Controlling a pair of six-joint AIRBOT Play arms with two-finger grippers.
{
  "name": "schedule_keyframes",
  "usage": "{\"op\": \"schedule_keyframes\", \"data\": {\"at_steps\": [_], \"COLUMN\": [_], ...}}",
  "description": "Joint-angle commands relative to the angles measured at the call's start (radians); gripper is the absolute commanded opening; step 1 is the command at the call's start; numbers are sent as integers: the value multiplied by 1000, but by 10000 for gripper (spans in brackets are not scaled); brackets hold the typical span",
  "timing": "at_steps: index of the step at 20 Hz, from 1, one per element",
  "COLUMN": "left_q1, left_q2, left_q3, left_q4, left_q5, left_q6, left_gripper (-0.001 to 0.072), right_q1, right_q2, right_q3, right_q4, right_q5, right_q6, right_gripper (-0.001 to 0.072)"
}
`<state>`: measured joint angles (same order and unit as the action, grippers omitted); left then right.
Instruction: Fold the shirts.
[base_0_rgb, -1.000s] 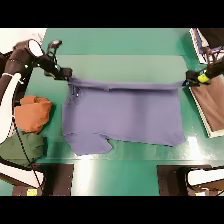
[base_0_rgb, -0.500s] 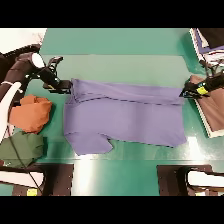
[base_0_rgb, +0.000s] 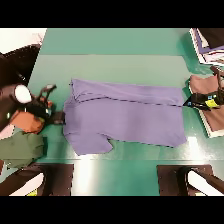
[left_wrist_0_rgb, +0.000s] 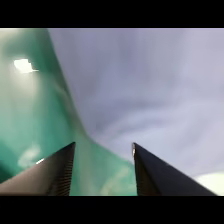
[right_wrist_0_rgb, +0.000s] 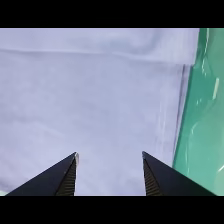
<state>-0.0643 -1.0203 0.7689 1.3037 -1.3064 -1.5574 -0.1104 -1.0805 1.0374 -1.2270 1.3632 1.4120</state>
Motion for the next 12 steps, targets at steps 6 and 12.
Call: {"op": "schedule_keyframes", "data": {"at_steps": [6, 12], "left_q1": [0, 0], "left_q2": [145, 145], "left_q3": [-365, -375], "left_q4": [-248, -344], "left_q5": [143, 256], "left_q6": [-15, -14], "left_gripper": [422, 419], "right_q1": [-1, -1], "right_q2": [124, 143], "right_q3": [-51, -51], "right_q4": [6, 6], "right_q5": [-23, -19], "right_q6": [0, 1], "right_gripper": [477, 477]}}
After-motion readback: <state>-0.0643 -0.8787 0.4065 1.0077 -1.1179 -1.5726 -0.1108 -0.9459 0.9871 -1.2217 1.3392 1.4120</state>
